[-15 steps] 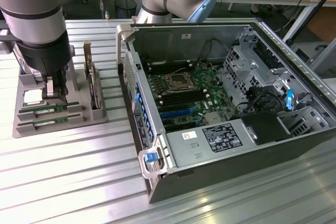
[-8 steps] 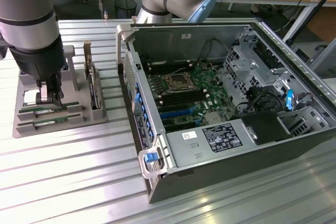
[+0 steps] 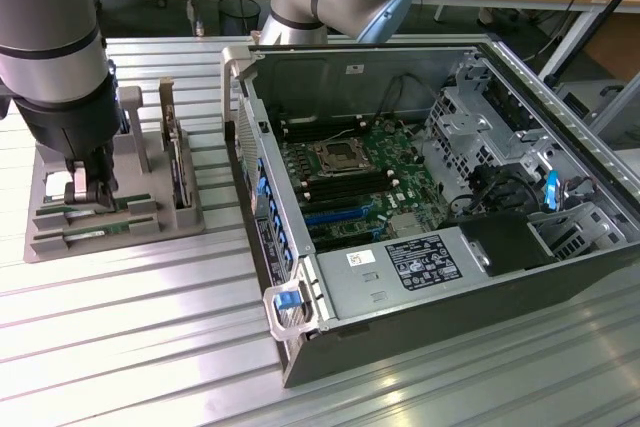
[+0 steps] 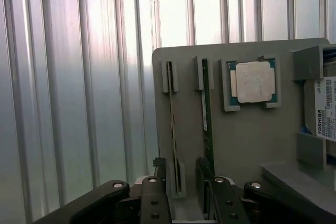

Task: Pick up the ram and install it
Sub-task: 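Pick up the ram and move it above insertion slot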

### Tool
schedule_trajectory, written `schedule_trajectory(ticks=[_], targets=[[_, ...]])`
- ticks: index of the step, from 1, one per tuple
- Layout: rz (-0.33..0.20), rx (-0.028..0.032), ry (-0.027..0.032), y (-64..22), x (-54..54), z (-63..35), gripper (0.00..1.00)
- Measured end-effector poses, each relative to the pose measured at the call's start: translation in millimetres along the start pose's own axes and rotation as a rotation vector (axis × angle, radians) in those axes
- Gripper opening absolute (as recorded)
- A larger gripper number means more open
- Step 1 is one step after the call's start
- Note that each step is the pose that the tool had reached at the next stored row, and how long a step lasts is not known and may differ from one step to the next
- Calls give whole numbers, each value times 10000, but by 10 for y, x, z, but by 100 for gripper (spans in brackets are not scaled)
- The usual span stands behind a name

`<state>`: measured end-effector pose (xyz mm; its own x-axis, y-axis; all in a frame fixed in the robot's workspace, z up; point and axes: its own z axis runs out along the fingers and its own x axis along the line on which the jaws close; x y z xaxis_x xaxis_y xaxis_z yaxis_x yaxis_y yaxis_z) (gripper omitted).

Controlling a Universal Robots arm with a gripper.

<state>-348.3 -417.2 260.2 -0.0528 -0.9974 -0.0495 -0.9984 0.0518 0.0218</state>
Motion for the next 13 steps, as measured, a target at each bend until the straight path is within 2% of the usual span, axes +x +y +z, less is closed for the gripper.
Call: schedule_trajectory(ticks=[13], targets=[[-3,-3,-36,33,15,73,36]])
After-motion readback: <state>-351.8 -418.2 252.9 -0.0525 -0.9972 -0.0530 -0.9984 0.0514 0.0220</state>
